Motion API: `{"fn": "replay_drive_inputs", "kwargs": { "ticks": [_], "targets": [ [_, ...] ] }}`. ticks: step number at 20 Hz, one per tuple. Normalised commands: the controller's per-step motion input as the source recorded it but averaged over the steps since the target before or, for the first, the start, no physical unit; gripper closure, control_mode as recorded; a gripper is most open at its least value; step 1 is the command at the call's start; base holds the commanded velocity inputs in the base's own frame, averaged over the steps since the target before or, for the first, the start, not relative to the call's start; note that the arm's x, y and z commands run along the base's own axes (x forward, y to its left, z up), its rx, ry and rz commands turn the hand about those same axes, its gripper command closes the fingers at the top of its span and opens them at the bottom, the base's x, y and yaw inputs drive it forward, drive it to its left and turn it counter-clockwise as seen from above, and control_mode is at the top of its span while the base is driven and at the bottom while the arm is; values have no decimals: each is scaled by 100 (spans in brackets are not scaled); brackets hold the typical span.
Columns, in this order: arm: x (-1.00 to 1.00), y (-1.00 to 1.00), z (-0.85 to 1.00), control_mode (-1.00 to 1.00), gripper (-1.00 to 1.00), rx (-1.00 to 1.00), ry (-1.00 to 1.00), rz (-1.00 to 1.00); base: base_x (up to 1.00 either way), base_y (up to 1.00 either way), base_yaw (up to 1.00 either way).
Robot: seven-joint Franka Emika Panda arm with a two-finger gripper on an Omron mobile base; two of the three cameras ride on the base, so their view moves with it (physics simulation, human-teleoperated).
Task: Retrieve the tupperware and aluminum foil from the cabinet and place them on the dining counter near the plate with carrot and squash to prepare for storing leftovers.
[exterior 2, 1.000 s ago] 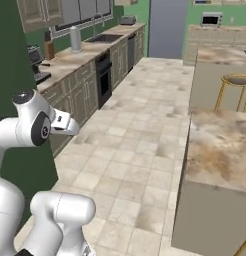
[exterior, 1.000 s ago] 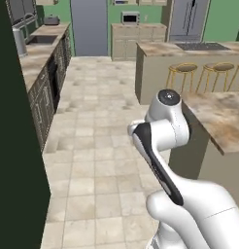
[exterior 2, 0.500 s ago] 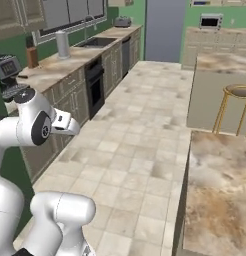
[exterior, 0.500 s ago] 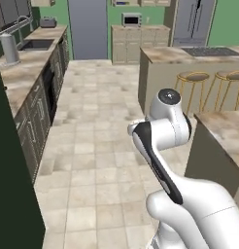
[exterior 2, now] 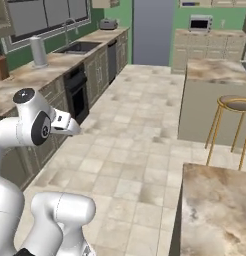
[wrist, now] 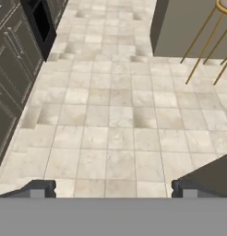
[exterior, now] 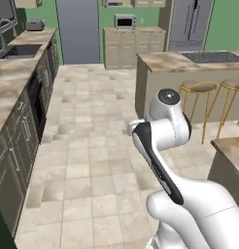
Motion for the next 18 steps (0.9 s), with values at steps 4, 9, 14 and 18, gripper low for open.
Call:
{"fn": "replay_drive_inputs", "kwargs": {
  "ticks": [4, 9, 14, 18],
  "targets": [
    [0, 0, 0, 100, -100, 0, 0, 0, 100, 0, -12],
    [0, 0, 0, 100, -100, 0, 0, 0, 100, 0, -10],
    [0, 0, 0, 100, -100, 0, 0, 0, 100, 0, -7],
    [0, 0, 0, 100, -100, 0, 0, 0, 100, 0, -4]
  ]
}}
